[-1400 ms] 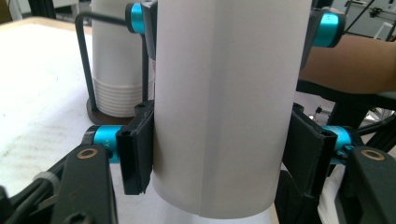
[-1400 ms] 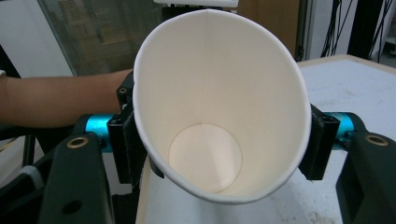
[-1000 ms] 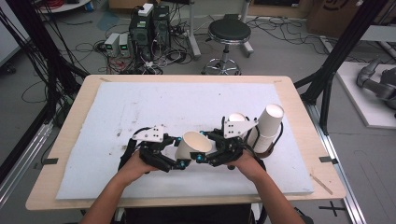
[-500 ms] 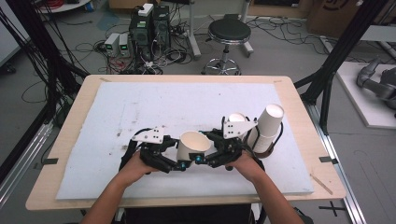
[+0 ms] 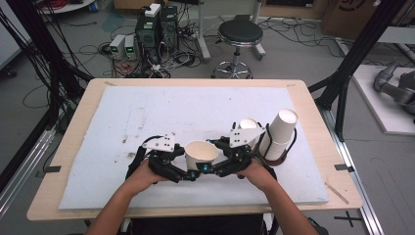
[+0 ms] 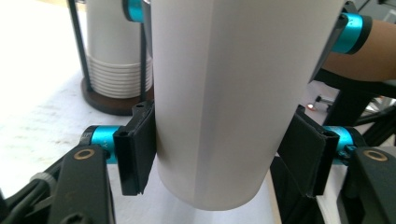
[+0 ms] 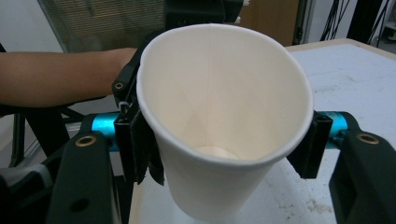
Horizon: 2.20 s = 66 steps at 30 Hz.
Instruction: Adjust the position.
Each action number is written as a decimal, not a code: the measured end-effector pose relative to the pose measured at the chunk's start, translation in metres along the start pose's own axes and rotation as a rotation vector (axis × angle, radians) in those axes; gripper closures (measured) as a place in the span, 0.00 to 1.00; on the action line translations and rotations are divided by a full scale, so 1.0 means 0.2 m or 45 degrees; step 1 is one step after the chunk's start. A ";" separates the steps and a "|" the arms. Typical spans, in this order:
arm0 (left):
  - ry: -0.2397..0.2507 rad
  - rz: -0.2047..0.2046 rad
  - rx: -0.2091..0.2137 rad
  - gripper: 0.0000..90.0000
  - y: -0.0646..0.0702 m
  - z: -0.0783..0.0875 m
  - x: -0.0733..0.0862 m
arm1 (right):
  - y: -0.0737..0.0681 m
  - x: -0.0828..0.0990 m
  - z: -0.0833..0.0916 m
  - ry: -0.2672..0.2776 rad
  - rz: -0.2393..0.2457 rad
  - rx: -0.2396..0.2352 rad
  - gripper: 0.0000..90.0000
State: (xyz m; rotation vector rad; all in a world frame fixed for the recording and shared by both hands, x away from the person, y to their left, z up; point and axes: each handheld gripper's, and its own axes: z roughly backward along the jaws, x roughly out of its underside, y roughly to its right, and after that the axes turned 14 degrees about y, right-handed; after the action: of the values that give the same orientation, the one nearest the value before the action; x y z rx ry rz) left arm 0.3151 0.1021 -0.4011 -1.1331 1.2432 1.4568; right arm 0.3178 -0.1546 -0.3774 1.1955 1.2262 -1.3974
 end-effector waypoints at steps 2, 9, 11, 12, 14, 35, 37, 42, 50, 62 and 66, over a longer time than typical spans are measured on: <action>0.016 -0.004 0.009 0.38 0.00 0.00 0.00 | 0.00 0.00 0.00 0.012 -0.001 -0.004 0.39; 0.114 -0.008 -0.029 0.38 0.00 0.03 -0.02 | -0.01 0.00 -0.01 0.123 -0.054 0.080 0.19; 0.117 -0.011 -0.033 0.38 0.00 0.03 -0.02 | -0.01 0.00 -0.01 0.126 -0.053 0.082 0.19; 0.116 -0.013 -0.031 0.38 0.00 0.03 -0.02 | -0.01 0.00 -0.01 0.127 -0.051 0.079 0.19; 0.115 -0.013 -0.027 0.38 0.00 0.02 -0.02 | -0.01 0.00 -0.02 0.125 -0.050 0.079 0.19; 0.116 -0.016 -0.016 0.38 0.01 0.01 -0.02 | -0.01 0.01 -0.02 0.134 -0.038 0.043 0.34; 0.120 -0.016 -0.015 0.39 0.01 0.01 -0.02 | -0.01 0.00 -0.02 0.138 -0.039 0.039 0.35; 0.132 0.001 -0.043 0.37 0.01 0.01 -0.01 | -0.01 0.00 -0.01 0.145 -0.012 0.054 0.40; 0.113 0.002 -0.078 0.31 0.00 0.02 -0.01 | -0.01 0.00 -0.01 0.140 0.014 0.076 0.41; 0.124 -0.025 -0.055 0.35 0.01 0.00 -0.01 | -0.01 0.00 -0.02 0.138 -0.003 0.072 0.41; 0.122 -0.041 -0.046 0.38 0.01 0.00 -0.01 | -0.02 0.00 -0.03 0.153 -0.017 0.070 0.31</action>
State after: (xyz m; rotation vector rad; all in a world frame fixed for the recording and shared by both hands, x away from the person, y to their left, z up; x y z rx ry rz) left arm 0.3129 0.1021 -0.3979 -1.2548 1.2629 1.4204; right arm 0.3150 -0.1490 -0.3778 1.3277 1.2878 -1.3934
